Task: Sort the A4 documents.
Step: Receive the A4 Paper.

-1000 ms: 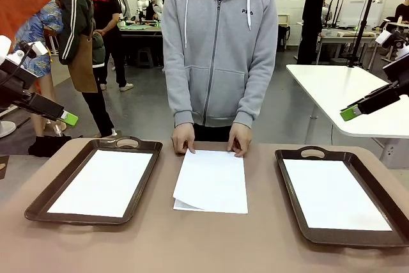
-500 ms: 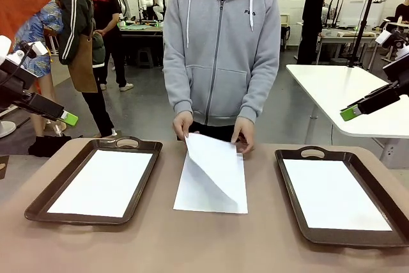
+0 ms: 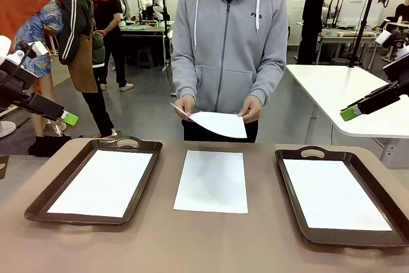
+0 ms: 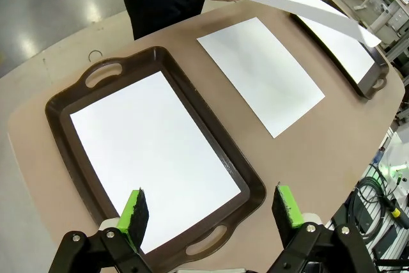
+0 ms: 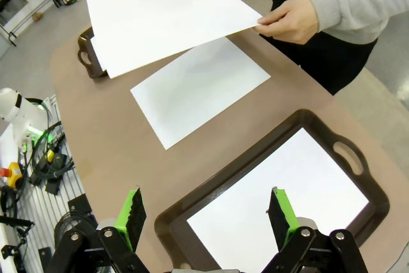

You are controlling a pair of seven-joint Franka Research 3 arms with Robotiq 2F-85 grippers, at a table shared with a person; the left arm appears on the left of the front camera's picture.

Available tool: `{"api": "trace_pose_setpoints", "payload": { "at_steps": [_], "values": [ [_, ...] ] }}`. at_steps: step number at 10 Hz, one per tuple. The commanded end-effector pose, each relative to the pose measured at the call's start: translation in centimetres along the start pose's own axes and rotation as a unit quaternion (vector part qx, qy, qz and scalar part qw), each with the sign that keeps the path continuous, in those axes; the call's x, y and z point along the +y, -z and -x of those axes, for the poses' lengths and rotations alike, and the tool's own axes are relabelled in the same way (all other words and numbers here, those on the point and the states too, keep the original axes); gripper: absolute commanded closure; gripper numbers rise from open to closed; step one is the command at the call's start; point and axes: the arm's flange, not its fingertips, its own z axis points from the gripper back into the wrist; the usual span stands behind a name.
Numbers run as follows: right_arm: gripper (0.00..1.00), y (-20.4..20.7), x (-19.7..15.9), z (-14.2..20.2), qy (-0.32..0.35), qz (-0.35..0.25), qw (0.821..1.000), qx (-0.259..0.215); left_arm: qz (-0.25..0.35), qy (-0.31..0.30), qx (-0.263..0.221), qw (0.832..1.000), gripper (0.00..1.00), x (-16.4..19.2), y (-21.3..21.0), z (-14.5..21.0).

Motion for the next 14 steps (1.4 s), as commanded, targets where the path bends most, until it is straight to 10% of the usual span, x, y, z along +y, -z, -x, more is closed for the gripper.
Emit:
{"api": "trace_pose_setpoints", "payload": {
  "at_steps": [1, 14],
  "values": [
    [0.00, 0.16, 0.03, -0.07, -0.001, -0.004, 1.000, -0.002, -0.004, 0.000, -0.002, 1.000, 0.00, 0.02, 0.15, 0.19],
    [0.00, 0.16, 0.03, -0.07, -0.001, -0.004, 1.000, -0.002, -0.004, 0.000, -0.002, 1.000, 0.00, 0.02, 0.15, 0.19]
  ]
}}
